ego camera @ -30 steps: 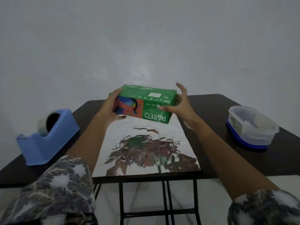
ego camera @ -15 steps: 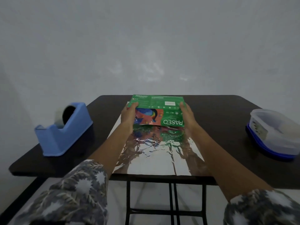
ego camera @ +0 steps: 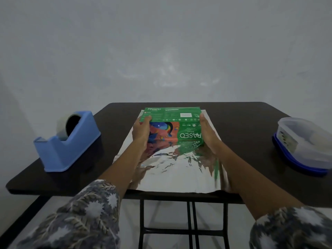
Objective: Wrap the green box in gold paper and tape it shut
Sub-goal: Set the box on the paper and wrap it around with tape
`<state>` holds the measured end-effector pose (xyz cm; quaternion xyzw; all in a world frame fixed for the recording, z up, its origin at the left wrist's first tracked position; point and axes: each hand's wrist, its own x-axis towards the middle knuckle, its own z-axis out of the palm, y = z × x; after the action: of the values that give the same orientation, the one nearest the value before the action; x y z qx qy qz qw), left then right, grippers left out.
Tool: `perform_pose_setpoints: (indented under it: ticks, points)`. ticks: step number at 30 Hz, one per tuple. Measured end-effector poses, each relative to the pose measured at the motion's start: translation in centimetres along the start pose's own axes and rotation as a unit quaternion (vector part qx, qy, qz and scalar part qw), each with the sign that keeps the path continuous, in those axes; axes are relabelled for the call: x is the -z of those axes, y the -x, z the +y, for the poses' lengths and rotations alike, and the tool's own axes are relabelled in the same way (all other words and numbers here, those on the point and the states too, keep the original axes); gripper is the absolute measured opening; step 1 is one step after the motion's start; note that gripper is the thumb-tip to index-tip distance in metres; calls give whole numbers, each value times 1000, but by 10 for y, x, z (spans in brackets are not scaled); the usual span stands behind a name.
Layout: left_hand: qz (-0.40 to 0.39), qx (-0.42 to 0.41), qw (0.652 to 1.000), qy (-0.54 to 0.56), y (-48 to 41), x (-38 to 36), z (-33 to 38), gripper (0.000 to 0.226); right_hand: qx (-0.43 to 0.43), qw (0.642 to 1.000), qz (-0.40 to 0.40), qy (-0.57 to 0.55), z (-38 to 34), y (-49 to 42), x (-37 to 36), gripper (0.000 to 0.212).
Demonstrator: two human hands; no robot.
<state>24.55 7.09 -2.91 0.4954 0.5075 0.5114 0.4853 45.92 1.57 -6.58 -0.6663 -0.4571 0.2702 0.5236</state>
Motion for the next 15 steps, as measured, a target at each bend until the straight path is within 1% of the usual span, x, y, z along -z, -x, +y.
perform_pose_setpoints:
  ticks: [2,4,6,8,9,11,12,13,15]
  points:
    - [-8,-8,1000,-11,5,-6,0,33,13,1000,-8,11,16,-13,9,101]
    - [-15,-18,999,-26,12,-14,1,33,12,1000,-6,24,21,-12,25,98]
    - [-27,-29,998,-41,18,-24,1,34,-6,999,2,32,22,-11,41,107]
    - [-44,-34,997,-59,25,-34,2,36,-29,999,11,41,3,12,58,116]
    - [-51,-37,996,-67,28,-39,1,36,-36,998,12,44,-6,22,63,111]
    - [-58,-47,994,-78,34,-47,1,35,-43,998,-1,41,-16,34,70,85]
    - [-54,-55,994,-82,37,-50,2,34,-41,998,-7,37,-18,37,74,75]
    - [-46,-64,993,-89,38,-52,3,34,-40,999,-10,35,-17,36,77,71]
    - [-25,-82,991,-102,37,-51,6,40,-46,998,-14,41,-18,32,76,73]
